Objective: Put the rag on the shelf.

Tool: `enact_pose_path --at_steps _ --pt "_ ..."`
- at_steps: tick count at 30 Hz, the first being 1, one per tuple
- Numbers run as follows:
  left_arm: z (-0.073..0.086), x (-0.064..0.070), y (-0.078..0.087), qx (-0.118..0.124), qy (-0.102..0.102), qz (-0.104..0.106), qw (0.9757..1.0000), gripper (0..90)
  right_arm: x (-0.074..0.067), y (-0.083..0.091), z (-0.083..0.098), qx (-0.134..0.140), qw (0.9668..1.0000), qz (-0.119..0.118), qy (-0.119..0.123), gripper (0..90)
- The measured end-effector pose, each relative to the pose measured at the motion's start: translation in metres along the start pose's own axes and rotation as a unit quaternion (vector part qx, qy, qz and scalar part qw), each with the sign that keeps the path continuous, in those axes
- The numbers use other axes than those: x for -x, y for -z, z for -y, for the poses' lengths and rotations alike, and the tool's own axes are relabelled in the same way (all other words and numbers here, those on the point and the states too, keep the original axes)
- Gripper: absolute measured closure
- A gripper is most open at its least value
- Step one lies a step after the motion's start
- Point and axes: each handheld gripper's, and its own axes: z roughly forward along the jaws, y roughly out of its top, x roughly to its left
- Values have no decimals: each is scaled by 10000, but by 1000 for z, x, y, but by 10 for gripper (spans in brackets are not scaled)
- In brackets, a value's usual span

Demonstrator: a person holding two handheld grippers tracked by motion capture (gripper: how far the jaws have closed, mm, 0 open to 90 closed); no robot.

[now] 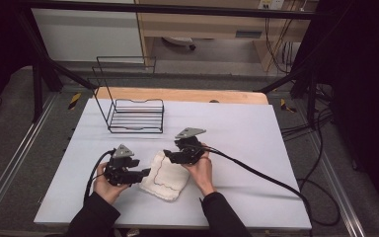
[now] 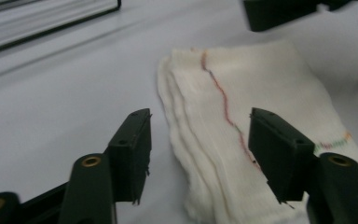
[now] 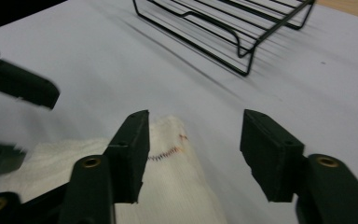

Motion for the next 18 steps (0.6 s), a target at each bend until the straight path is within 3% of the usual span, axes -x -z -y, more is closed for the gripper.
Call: enact_pose_path --at_steps 2,7,11,16,18 --pt "-10 -7 -8 -57 77 104 9999 304 9 20 10 -29 9998 152 -119 329" --pt "-28 -19 -35 -83 117 69 9999 272 19 39 28 -97 9993 222 -290 337" --pt "-33 -22 -55 -73 144 66 9998 329 25 50 46 -132 9983 225 -526 382" --pt "-32 -27 -73 -356 163 60 9992 394 28 55 63 -147 9969 229 -740 416" --pt "-30 -28 -76 -409 212 149 9988 440 28 54 65 -207 9966 258 -751 417"
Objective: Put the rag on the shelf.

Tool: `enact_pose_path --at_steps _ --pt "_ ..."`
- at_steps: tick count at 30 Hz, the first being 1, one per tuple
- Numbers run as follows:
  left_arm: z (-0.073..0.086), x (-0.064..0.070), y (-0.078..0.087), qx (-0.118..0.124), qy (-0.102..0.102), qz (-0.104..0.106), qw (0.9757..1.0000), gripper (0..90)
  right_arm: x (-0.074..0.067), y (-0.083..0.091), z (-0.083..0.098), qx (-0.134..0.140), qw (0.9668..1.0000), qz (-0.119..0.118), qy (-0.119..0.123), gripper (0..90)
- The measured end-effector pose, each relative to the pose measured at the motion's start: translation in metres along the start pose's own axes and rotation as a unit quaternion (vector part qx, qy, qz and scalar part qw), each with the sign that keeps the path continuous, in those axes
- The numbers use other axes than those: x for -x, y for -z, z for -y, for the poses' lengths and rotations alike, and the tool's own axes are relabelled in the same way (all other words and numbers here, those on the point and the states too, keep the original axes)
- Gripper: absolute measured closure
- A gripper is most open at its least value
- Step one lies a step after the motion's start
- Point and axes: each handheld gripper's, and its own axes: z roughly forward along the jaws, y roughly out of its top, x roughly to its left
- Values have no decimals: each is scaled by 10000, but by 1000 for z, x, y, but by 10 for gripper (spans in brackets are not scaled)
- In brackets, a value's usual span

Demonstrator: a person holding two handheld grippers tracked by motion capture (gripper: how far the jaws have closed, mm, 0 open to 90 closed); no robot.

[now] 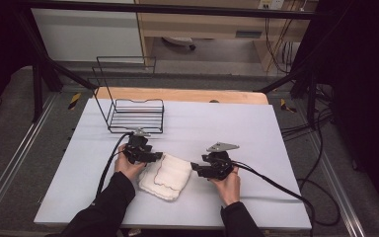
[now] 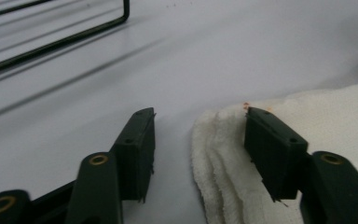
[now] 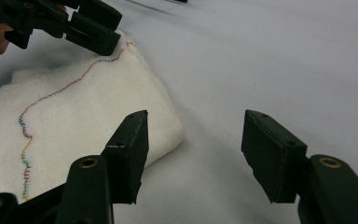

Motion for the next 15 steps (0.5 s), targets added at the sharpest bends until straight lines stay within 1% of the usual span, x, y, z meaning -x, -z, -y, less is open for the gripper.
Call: enact_pose_path --at_steps 4,5,7,9,10,11,13,15 --pt "0 3 -1 6 -118 -39 9999 477 -1 -4 1 46 9999 -44 -159 425" --pt "0 3 -1 -14 -166 -23 9999 487 -1 -5 1 53 9998 -68 -193 424" --pt "1 5 -1 -30 -173 43 9998 552 -1 -5 0 60 9996 -85 -248 430" --pt "2 7 -1 -29 -114 108 9999 621 0 -6 0 108 9996 -73 -263 434" --pt "2 8 -1 -25 -96 111 9999 653 0 -7 -1 89 9996 -74 -272 433" --pt "3 9 -1 -23 -90 110 9999 659 0 -8 -1 77 9995 -82 -291 433" --pt "4 9 0 -1 9 125 9999 675 0 -10 -1 72 9992 -143 -376 433" --pt "4 10 0 -47 25 126 9999 695 1 -12 -1 58 9991 -154 -398 424"
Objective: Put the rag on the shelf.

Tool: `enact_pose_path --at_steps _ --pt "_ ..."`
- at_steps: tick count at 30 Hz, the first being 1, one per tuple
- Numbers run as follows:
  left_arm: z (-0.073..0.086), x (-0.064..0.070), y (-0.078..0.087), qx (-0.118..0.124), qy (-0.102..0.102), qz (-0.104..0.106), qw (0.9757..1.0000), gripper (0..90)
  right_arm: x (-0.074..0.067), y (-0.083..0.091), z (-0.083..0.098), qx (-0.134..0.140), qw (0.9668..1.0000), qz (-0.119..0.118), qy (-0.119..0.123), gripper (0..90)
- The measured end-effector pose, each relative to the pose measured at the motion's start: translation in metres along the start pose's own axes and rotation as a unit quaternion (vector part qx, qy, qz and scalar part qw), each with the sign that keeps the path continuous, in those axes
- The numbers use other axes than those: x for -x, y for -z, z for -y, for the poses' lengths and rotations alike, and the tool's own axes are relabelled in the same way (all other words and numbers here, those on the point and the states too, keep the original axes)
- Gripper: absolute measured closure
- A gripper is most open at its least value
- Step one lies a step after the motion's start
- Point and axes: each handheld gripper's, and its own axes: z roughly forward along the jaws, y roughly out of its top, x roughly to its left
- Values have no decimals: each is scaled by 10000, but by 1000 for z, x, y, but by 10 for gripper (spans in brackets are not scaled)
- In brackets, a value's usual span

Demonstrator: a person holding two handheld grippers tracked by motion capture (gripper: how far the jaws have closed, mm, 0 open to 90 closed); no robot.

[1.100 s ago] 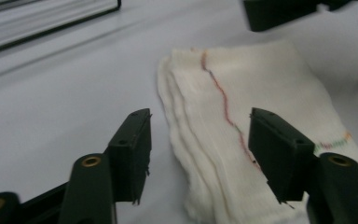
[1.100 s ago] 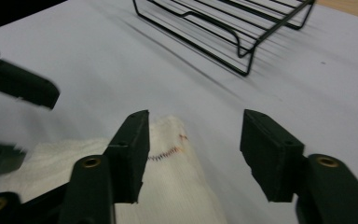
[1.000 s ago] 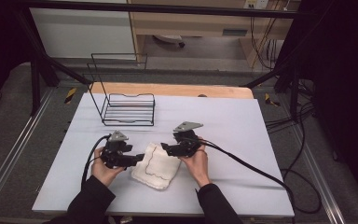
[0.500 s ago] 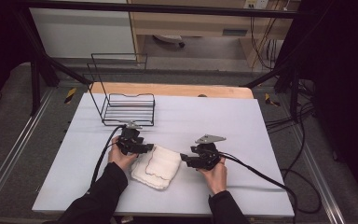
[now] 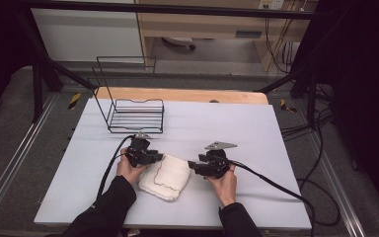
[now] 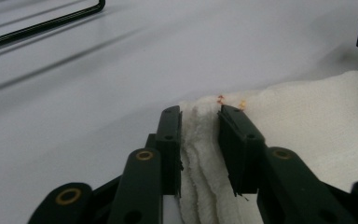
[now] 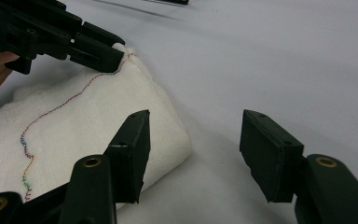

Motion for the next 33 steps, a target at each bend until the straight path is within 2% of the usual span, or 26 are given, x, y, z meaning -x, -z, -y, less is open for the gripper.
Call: enact_pose_path --at_steps 4,9,11,16,20,27,29,30,33 --pt "-1 4 1 -51 -88 -56 9999 759 0 0 -1 30 10000 -41 -35 403" --pt "0 4 0 -29 -79 -41 10000 778 1 -5 1 -1 10000 -67 -72 379" --pt "0 5 0 -6 -142 -69 9999 779 0 -8 2 -81 9999 -87 -114 413" --pt "2 6 0 77 -228 -106 9997 780 -9 -16 2 -260 9995 50 147 557" --pt "2 6 0 86 -245 -109 9996 780 -9 -18 4 -317 9995 3 31 629" --pt "2 4 0 67 -166 -35 9998 780 -11 -18 5 -336 9993 31 -156 654" --pt "2 4 0 66 -166 -35 9998 781 -12 -18 5 -391 9987 -79 -331 740" --pt "2 4 0 76 -151 -32 9999 782 -12 -19 5 -400 9983 -117 -412 753" --pt "3 4 1 104 -110 -15 9999 792 -12 -19 5 -411 9983 -159 -389 788"
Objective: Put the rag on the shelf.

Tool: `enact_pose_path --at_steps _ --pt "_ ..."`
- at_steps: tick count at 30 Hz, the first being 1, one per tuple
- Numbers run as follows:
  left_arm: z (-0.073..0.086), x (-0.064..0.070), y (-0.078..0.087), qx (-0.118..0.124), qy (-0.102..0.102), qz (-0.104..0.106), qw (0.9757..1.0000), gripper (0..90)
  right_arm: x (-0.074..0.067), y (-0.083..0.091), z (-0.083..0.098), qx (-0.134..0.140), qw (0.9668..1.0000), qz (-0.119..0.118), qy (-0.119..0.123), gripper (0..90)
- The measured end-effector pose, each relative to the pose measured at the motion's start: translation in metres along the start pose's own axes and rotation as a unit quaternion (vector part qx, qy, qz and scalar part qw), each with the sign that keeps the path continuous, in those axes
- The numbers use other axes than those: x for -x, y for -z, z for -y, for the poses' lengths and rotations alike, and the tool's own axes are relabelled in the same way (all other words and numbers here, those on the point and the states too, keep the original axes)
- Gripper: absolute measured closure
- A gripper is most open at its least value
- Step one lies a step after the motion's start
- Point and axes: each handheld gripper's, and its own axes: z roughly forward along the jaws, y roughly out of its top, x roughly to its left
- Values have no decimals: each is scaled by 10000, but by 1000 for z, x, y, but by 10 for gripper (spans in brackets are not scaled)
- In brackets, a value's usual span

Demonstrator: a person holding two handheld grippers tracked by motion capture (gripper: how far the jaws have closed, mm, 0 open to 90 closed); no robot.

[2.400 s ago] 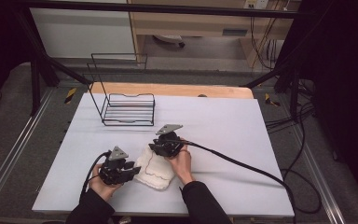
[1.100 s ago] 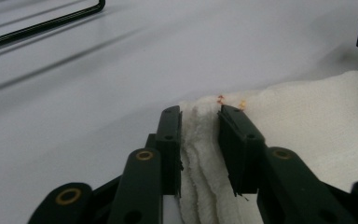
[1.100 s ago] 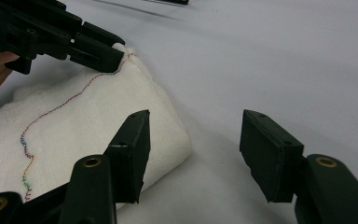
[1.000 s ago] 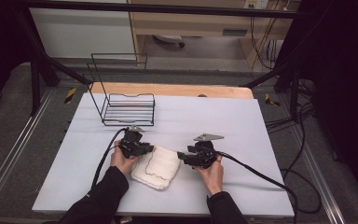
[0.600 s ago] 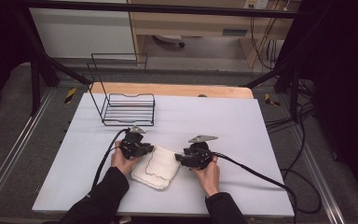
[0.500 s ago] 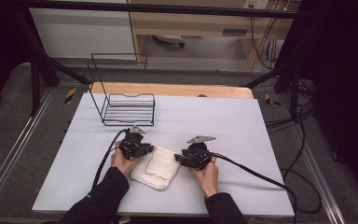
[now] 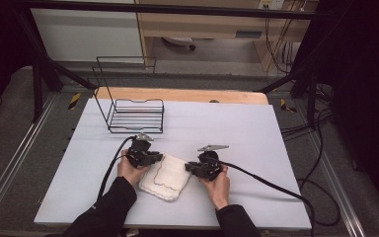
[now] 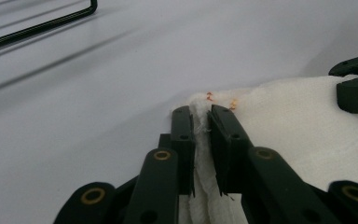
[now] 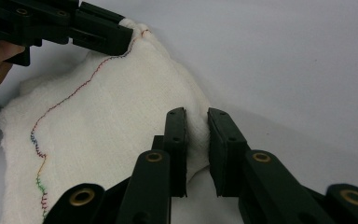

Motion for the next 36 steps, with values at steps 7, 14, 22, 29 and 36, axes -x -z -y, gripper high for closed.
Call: enact_pose_path --at_steps 7,14,22,29,36 --pt "1 3 4 92 -228 -83 9997 811 -1 3 -1 126 9999 8 68 815" --pt "-1 6 18 328 -225 -18 9992 816 -4 15 -6 338 9990 -114 268 816" --pt "-1 11 37 626 -250 -14 9977 816 -13 26 -11 540 9967 -59 611 819" --pt "2 16 60 952 -231 64 9952 817 -22 36 -16 769 9943 -138 728 820" --pt "3 18 77 1114 -218 33 9935 816 -35 47 -23 985 9899 -132 1006 821"
